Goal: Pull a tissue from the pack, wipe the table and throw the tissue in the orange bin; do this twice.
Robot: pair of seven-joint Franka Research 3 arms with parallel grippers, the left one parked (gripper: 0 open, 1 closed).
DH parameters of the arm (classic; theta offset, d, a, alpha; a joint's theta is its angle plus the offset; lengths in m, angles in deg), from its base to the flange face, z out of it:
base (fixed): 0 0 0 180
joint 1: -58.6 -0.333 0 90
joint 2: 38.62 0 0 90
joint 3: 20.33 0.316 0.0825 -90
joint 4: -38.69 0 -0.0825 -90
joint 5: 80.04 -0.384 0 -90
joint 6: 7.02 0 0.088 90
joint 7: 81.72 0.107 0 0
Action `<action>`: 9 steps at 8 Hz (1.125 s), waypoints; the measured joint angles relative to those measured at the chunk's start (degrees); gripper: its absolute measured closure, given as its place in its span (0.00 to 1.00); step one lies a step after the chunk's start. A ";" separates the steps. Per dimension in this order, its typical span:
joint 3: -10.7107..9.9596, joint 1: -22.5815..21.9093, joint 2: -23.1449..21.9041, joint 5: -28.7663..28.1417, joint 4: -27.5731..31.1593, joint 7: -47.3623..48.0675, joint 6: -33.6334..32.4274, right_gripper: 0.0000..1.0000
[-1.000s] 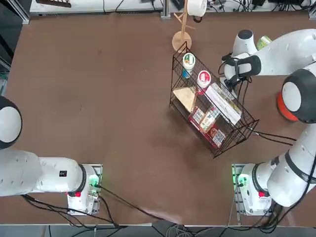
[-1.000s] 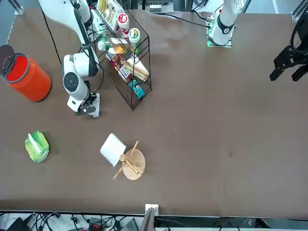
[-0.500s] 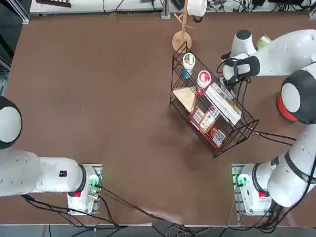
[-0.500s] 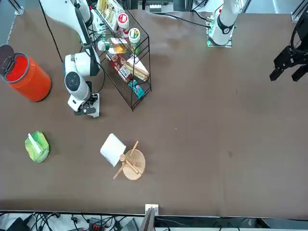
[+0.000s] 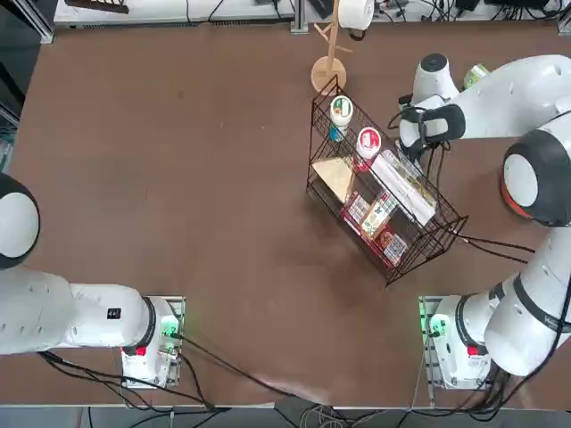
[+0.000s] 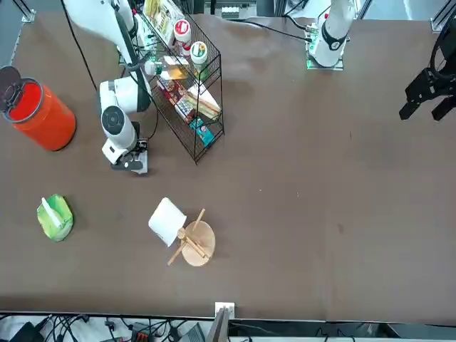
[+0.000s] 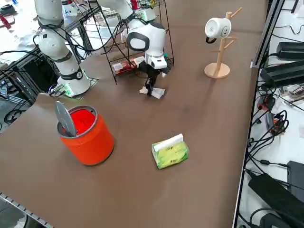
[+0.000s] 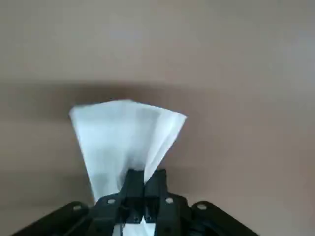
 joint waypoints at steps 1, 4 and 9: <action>1.40 -0.92 1.12 -0.51 -1.97 2.93 0.60 0.99; 2.13 -2.04 3.31 -0.73 -4.69 5.93 0.47 0.99; 1.78 -0.28 3.19 -0.80 -5.13 0.01 -3.04 0.99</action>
